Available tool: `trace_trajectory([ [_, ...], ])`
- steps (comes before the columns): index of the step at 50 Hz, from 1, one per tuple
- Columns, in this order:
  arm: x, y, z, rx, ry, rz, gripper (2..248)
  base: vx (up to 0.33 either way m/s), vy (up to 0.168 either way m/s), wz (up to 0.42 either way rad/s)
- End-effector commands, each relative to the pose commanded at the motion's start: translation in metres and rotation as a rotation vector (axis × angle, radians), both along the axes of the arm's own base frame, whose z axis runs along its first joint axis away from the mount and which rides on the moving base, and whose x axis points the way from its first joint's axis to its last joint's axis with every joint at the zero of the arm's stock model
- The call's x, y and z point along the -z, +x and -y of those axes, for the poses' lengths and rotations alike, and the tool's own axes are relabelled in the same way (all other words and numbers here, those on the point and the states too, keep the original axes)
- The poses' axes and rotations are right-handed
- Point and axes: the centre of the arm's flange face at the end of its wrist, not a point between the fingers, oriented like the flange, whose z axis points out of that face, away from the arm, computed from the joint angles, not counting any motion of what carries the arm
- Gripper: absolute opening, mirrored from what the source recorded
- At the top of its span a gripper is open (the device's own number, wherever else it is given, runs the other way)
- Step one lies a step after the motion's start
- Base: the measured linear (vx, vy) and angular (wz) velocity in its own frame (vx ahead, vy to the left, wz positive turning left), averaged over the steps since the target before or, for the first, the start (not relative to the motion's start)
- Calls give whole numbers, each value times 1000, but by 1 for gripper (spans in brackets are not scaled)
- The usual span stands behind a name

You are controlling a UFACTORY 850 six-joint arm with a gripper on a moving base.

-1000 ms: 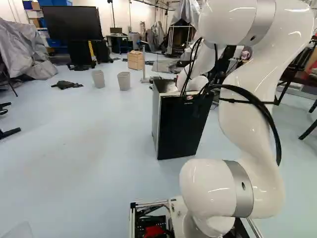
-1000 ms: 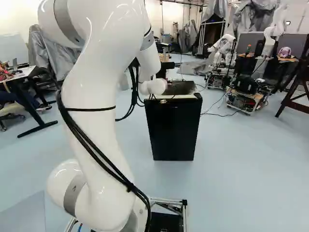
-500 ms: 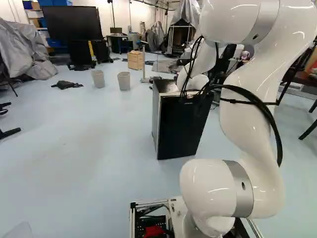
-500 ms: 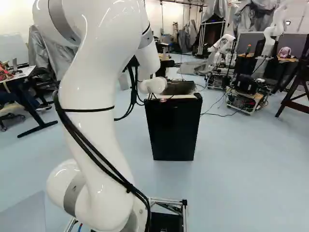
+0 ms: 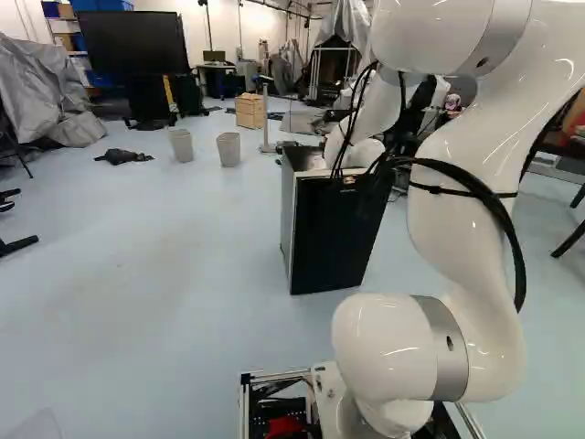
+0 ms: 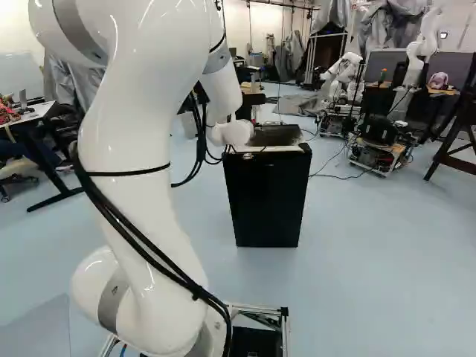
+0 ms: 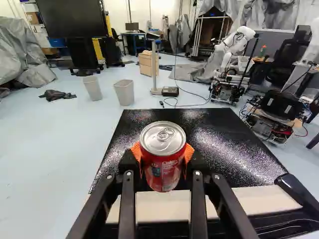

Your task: Grab a drink from the fridge

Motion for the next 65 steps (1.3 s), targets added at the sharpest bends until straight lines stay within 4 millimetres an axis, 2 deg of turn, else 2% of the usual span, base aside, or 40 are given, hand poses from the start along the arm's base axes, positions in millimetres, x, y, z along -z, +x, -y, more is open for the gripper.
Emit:
trace_trajectory([
  [16,0,-28,-16,-2,6,-5,99,0,0,0],
  [30,3,-62,-33,-3,11,-11,99,0,0,0],
  [65,23,-176,-74,-3,19,-33,99,0,0,0],
])
